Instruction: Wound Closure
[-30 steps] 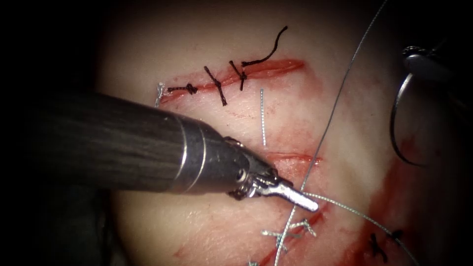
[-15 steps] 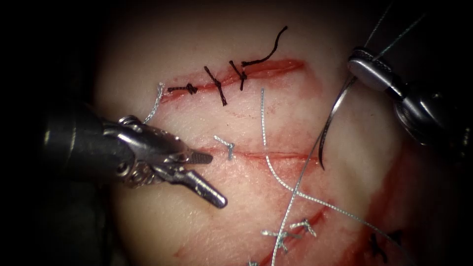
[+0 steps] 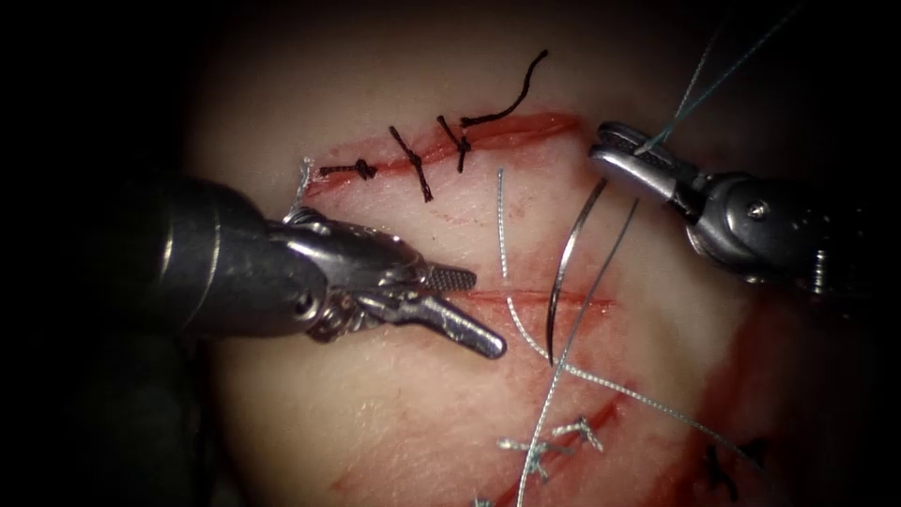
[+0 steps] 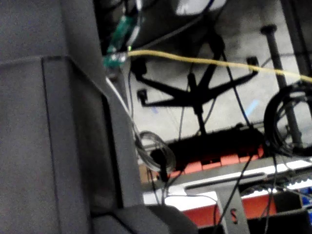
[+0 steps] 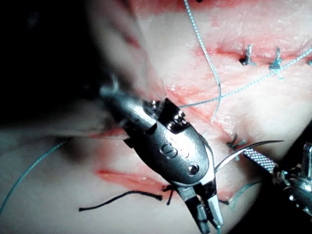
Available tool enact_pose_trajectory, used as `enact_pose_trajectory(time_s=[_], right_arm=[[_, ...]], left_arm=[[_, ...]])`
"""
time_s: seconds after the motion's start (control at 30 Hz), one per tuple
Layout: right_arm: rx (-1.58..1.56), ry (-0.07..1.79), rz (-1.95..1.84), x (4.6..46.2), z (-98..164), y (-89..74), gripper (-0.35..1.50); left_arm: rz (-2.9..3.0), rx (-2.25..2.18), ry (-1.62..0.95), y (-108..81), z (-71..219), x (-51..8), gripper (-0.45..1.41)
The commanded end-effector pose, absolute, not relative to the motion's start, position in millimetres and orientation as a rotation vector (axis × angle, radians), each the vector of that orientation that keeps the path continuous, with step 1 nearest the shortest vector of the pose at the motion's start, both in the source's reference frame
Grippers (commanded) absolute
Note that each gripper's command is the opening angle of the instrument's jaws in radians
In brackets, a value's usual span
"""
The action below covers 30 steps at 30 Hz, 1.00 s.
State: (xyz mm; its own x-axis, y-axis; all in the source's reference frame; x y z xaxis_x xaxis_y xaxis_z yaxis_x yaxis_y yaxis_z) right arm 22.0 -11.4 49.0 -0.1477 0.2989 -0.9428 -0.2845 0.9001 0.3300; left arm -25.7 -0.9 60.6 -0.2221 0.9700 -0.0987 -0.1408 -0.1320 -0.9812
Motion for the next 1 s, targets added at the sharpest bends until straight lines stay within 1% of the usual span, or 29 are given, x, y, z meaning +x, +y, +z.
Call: enact_pose_trajectory(time_s=[0.03,0.2,0.27,0.33,0.37,0.4,0.43,0.47,0.5,0.53,0.6,0.77,1.0], right_arm=[[0.019,1.648,0.506,23.1,49.1,-11.5,-0.35],[0.026,1.65,0.504,23.6,49.1,-11.8,-0.35],[0.021,1.65,0.499,23.6,49.1,-11.8,-0.35],[-0.001,1.646,0.491,23.5,49.3,-11.9,-0.35],[-0.015,1.641,0.495,23.5,49.4,-11.9,-0.35],[-0.016,1.641,0.493,23.5,49.5,-12.0,-0.35],[-0.021,1.641,0.488,23.5,49.5,-12.0,-0.35],[-0.021,1.641,0.488,23.5,49.5,-12.0,-0.35],[-0.021,1.641,0.488,23.5,49.5,-12.0,-0.35],[-0.02,1.641,0.488,23.4,49.5,-12.0,-0.35],[-0.022,1.64,0.49,23.3,49.5,-12.0,-0.35],[-0.026,1.638,0.494,23.3,49.7,-11.7,-0.35],[-0.031,1.638,0.49,23.3,49.6,-11.7,-0.35]], left_arm=[[1.515,-1.06,-1.177,-0.9,61.1,-25.8,1.23],[1.399,-1.084,-1.181,0.0,61.3,-24.7,1.24],[1.447,-1.107,-1.158,-0.3,61.4,-24.1,1.11],[1.659,-1.265,-1.09,-0.3,61.7,-23.9,0.89],[1.765,-1.359,-1.045,-0.4,61.9,-23.9,0.82],[1.853,-1.451,-0.988,-0.7,62.1,-23.9,0.4],[1.867,-1.475,-0.975,-0.8,62.3,-23.9,0.23],[1.877,-1.481,-0.983,-1.0,62.4,-23.9,0.15],[1.813,-1.413,-1.051,-1.2,62.5,-23.8,-0.03],[1.712,-1.307,-1.131,-1.4,62.5,-23.7,-0.45],[1.632,-1.161,-1.187,-1.4,62.8,-24.1,-0.45],[1.669,-1.143,-1.224,-1.1,65.5,-26.2,-0.45],[1.782,-0.984,-1.106,0.1,69.1,-28.3,-0.45]])
